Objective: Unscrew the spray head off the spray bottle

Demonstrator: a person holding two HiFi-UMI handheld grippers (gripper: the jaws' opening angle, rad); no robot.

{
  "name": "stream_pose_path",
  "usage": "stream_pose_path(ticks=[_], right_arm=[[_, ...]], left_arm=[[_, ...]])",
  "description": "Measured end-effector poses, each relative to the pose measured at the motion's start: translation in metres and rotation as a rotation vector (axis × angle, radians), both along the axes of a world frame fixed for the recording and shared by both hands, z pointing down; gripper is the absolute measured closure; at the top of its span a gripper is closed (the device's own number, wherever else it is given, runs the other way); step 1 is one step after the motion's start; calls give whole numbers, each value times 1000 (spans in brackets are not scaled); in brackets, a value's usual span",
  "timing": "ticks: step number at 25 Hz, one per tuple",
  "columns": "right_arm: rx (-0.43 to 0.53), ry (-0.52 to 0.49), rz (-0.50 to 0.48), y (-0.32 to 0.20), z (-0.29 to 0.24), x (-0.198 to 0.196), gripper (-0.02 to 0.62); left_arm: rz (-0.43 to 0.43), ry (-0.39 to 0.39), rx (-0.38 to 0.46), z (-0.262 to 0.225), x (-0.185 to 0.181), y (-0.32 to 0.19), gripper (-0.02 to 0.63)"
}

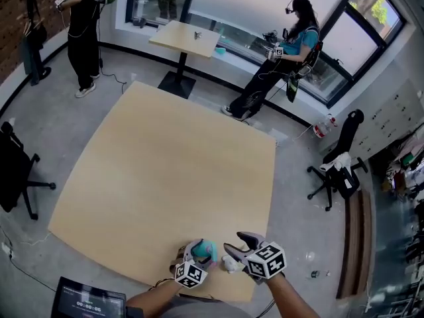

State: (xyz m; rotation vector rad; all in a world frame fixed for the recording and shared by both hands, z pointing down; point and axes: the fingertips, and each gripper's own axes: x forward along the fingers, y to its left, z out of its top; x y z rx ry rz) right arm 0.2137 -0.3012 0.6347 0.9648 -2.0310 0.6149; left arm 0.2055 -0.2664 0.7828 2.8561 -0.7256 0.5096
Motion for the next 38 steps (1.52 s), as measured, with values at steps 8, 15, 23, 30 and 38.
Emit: stream_pose_path(ticks=[8,15,23,30,38], right_arm=[[-242,238,-234,44,85,-42,354],[206,719,-1630,57,97,-48,463],[192,460,-756,-14,35,-11,328],[-36,-110,123,12,28,-45,328],[-48,183,-317,31,89,-56,457]], left_arm=[[-1,27,-34,-2,4,-3,275],[381,26,-22,13,0,16,273],[195,35,-30,5,-3,2,273],[-63,27,-72,8,-11,-7,273],[151,-9,17,15,-7,6,273]])
